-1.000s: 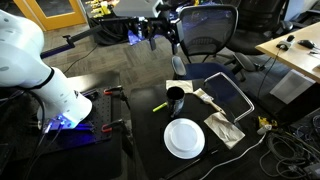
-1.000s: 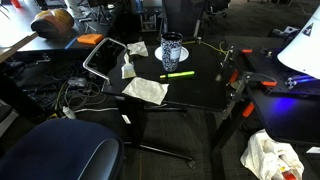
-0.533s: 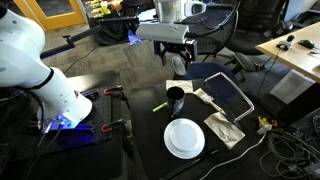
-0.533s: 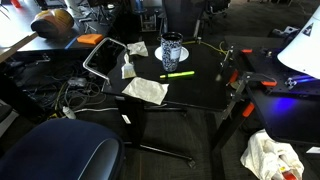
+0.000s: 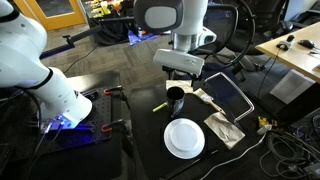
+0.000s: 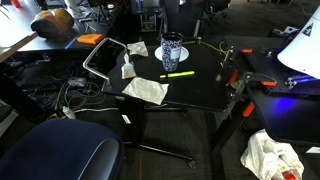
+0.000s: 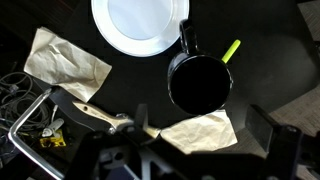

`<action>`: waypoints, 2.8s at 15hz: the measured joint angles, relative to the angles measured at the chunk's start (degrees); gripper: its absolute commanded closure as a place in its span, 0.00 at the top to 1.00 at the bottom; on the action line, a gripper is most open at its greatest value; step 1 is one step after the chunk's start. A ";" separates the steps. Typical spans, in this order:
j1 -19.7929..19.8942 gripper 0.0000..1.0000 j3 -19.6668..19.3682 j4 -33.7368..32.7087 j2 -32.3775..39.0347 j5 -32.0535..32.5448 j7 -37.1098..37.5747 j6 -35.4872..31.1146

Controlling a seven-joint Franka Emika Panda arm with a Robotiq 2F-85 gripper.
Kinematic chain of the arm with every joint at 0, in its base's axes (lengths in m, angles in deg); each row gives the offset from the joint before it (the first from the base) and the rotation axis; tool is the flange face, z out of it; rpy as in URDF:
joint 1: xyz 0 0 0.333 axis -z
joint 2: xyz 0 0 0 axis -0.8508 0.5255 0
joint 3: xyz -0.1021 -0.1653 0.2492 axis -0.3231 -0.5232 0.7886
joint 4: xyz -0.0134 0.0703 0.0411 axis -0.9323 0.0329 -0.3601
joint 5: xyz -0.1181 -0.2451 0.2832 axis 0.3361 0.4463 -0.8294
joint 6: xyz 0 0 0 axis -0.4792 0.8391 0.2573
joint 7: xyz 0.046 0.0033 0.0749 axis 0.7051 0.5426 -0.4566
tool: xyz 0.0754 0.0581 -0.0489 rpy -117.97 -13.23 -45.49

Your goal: Move the cup slightly to the right

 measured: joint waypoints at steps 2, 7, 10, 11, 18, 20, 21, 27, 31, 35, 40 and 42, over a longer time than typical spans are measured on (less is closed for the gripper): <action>1.23 1.00 0.43 -1.22 2.78 -2.28 -2.98 -0.33; 4.37 1.00 2.86 -3.88 8.37 -5.49 -6.23 -0.90; 5.77 1.00 4.24 -4.96 10.78 -5.65 -6.23 -1.76; 6.13 1.00 4.57 -5.21 11.42 -5.65 -6.23 -2.08; 6.55 1.00 4.96 -6.19 13.53 -5.52 -6.07 -2.67; 6.66 1.00 5.20 -6.16 13.55 -5.42 -6.06 -2.67; 6.66 1.00 5.29 -6.16 13.56 -5.17 -5.92 -2.67; 6.65 1.00 5.75 -6.16 13.74 -2.95 -5.52 -3.12; 6.65 1.00 5.75 -6.16 14.26 -2.10 -4.69 -3.68; 6.66 1.00 5.76 -6.16 15.17 -2.10 -4.67 -3.75; 6.87 1.00 5.88 -6.22 16.36 -2.10 -4.67 -3.76; 6.98 1.00 6.00 -6.29 16.91 -2.10 -4.67 -3.76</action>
